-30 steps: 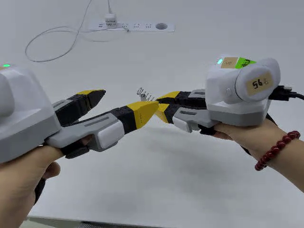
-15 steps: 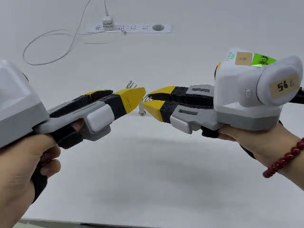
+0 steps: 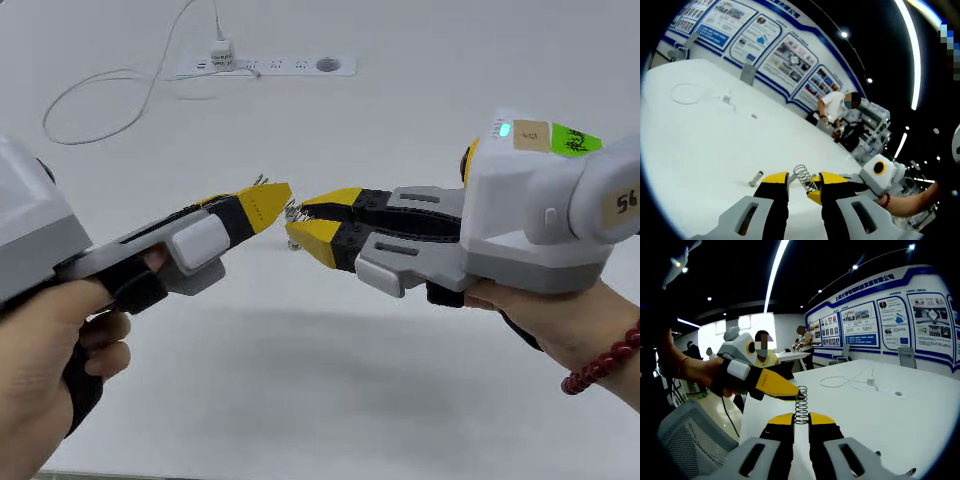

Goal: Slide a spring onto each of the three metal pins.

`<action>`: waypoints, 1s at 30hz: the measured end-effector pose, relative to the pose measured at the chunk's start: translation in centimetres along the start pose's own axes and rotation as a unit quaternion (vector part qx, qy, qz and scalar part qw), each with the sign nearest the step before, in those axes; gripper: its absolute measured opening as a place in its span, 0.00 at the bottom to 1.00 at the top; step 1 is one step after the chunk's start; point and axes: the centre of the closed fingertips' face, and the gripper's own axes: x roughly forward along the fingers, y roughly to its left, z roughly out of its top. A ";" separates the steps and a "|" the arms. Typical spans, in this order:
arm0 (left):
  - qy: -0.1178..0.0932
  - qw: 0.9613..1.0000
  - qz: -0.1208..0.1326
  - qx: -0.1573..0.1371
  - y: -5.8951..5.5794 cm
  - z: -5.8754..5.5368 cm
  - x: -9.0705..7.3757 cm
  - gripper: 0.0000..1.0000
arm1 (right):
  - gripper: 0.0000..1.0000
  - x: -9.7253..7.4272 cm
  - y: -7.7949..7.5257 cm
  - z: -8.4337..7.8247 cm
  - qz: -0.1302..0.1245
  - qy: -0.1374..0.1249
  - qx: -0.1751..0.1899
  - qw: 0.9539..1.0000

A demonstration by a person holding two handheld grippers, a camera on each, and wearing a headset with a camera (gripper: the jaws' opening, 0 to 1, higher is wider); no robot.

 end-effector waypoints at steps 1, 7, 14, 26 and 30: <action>0.000 1.000 0.000 0.000 0.0 0.0 0.0 0.23 | 0.11 0.0 0.0 0.1 0.000 -0.001 0.000 1.000; -0.002 1.000 -0.005 -0.005 -0.2 0.1 0.0 0.16 | 0.11 -0.1 0.3 0.1 0.005 -0.002 -0.003 1.000; 0.000 1.000 -0.006 -0.010 -0.2 0.0 0.0 0.13 | 0.11 -0.2 0.5 0.0 0.008 0.001 -0.012 1.000; 0.006 1.000 -0.012 0.012 -0.7 0.0 0.0 0.12 | 0.11 -0.3 0.6 0.1 0.005 0.004 -0.022 1.000; 0.007 1.000 -0.014 0.019 -0.9 0.0 0.1 0.12 | 0.12 -0.4 0.5 0.2 0.001 0.005 -0.030 1.000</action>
